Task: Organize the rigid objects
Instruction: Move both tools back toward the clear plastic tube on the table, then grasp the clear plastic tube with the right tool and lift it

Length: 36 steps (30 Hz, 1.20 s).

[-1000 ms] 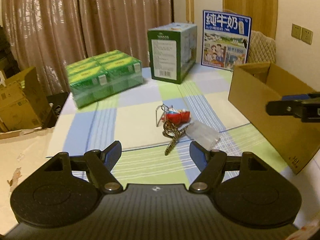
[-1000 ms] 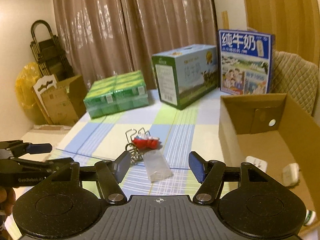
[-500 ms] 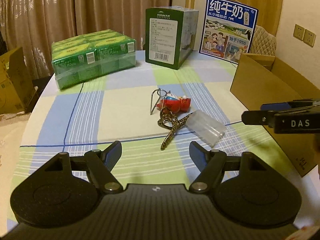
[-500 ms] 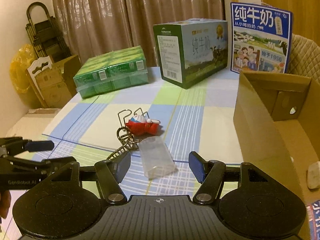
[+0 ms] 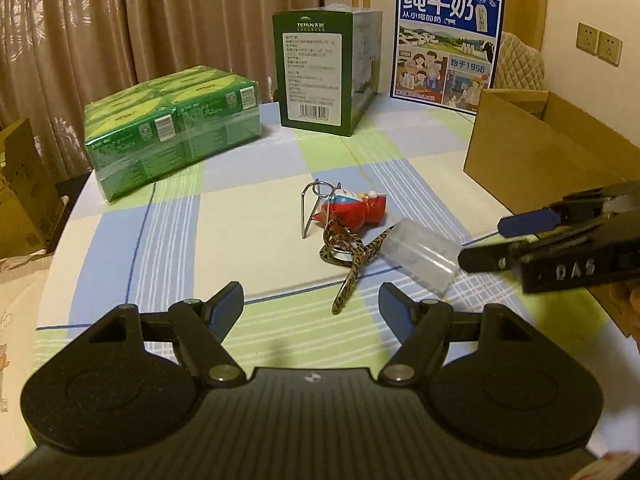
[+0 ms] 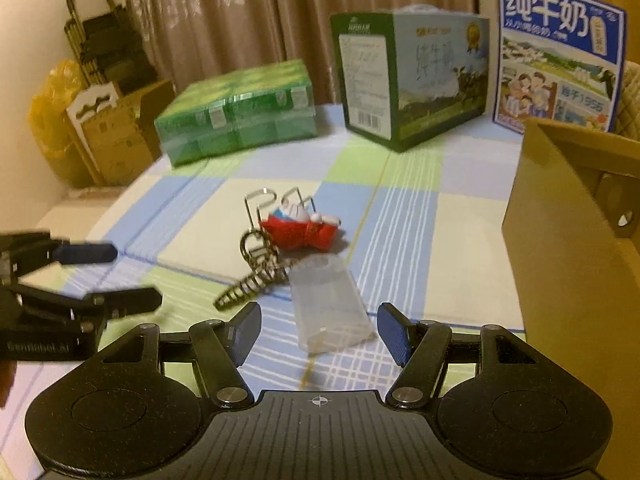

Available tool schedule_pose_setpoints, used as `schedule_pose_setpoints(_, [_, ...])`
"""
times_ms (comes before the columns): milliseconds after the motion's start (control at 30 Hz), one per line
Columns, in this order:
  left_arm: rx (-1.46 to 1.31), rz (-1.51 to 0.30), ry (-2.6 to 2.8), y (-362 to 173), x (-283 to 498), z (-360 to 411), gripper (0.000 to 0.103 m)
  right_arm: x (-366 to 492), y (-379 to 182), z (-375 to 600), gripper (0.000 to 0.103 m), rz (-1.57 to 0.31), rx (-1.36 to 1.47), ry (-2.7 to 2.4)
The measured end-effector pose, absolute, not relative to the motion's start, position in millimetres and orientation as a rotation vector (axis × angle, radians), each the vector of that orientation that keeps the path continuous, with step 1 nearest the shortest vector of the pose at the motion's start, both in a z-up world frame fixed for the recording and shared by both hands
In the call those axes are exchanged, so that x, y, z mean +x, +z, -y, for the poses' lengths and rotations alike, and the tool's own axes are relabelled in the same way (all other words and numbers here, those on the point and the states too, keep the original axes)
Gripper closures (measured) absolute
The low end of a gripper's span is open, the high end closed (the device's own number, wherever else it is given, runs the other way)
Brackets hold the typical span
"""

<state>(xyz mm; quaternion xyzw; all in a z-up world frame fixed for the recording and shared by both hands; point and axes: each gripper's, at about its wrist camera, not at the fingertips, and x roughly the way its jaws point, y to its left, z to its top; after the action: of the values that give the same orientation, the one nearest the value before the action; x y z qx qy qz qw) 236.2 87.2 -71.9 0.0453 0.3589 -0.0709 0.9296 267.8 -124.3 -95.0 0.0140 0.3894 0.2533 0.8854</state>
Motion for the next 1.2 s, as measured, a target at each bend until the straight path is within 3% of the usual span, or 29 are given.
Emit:
schedule_pose_setpoints(1000, [0.102, -0.800, -0.157, -98, 274, -84, 0.033, 306, -135, 100, 0.042, -0.874, -0.024, 0.547])
schedule_pose_setpoints(1067, [0.107, -0.802, -0.158, -99, 275, -83, 0.033, 307, -138, 97, 0.050, -0.878, -0.043, 0.545])
schedule_pose_setpoints(1200, [0.113, -0.804, -0.164, -103, 279, -81, 0.033, 309, -139, 97, 0.052, -0.884, -0.059, 0.546])
